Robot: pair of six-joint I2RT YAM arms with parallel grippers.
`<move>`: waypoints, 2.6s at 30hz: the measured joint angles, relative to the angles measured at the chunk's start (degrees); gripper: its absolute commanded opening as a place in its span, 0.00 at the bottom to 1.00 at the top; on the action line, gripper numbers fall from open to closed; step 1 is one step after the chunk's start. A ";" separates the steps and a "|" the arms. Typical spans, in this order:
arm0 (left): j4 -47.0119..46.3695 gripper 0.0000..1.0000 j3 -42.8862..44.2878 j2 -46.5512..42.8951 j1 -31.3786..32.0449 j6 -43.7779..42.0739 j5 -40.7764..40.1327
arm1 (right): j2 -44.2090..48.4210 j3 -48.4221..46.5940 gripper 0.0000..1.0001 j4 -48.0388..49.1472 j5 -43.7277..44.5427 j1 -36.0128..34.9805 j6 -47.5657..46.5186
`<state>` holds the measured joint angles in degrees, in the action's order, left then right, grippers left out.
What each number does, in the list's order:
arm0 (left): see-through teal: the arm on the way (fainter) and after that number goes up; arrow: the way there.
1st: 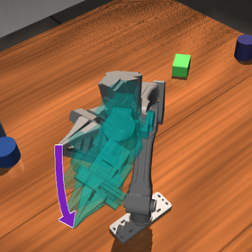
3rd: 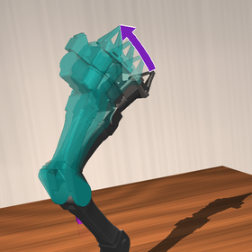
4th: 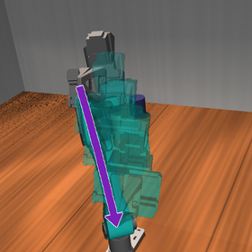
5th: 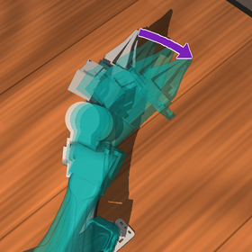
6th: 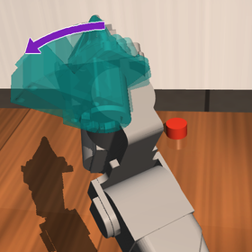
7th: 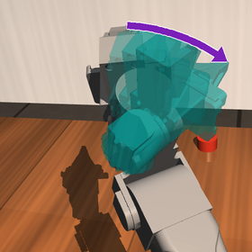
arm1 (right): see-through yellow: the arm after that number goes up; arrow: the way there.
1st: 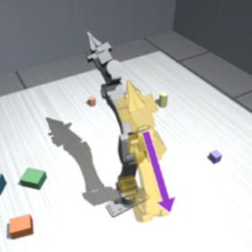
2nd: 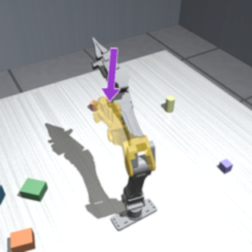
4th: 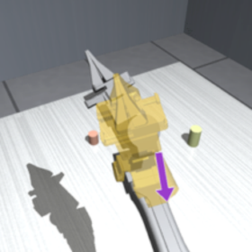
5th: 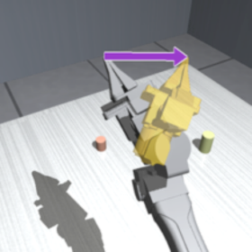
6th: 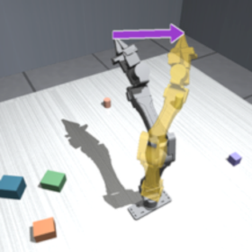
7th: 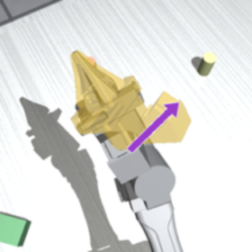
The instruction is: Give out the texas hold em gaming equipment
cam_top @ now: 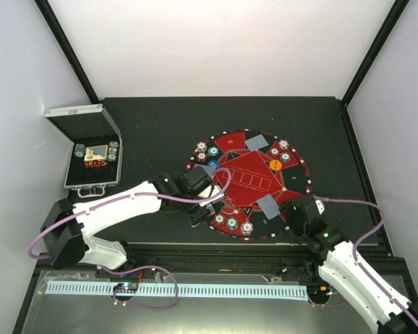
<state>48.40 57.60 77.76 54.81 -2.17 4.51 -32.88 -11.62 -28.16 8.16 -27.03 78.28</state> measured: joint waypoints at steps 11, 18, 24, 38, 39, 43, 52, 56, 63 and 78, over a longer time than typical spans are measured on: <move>-0.02 0.52 0.00 -0.02 0.09 0.00 1.90 | -7.10 -11.87 0.79 4.85 -6.62 -0.02 -22.51; -0.09 0.52 -0.02 -0.24 0.79 -0.02 3.39 | -32.59 -18.67 0.79 19.39 -36.59 -3.85 -36.92; -0.15 0.52 -0.11 -0.85 1.29 -0.24 3.87 | -43.98 -20.96 0.79 25.88 -50.99 -11.89 -41.35; 1.66 0.52 -0.48 -1.14 1.49 -0.42 3.91 | -48.94 -21.51 0.78 33.88 -56.83 -12.13 -41.75; 1.51 0.52 -0.48 -1.14 1.51 -0.39 3.93 | -48.94 -21.68 0.78 34.49 -56.94 -12.17 -41.64; 0.76 0.52 -0.48 -1.14 1.53 -0.39 4.11 | -48.94 -22.05 0.78 36.87 -57.27 -12.28 -40.74; 0.63 0.52 -0.48 -1.14 1.53 -0.42 4.37 | -50.14 -23.26 0.76 36.30 -58.95 -12.31 -42.77; 0.59 0.52 -0.48 -1.14 1.53 -0.44 4.66 | -52.87 -26.73 0.73 31.52 -59.95 -12.61 -47.56; 0.57 0.52 -0.48 -1.14 1.53 -0.46 4.79 | -54.73 -28.35 0.68 26.49 -60.65 -12.87 -53.77; -0.02 0.51 -0.81 -1.14 1.79 -0.50 4.87 | -51.43 -28.92 0.39 22.80 -56.59 -13.46 -58.90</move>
<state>48.38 56.80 76.62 56.60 -2.68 9.39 -84.31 -40.53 -5.37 -48.42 -40.49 19.38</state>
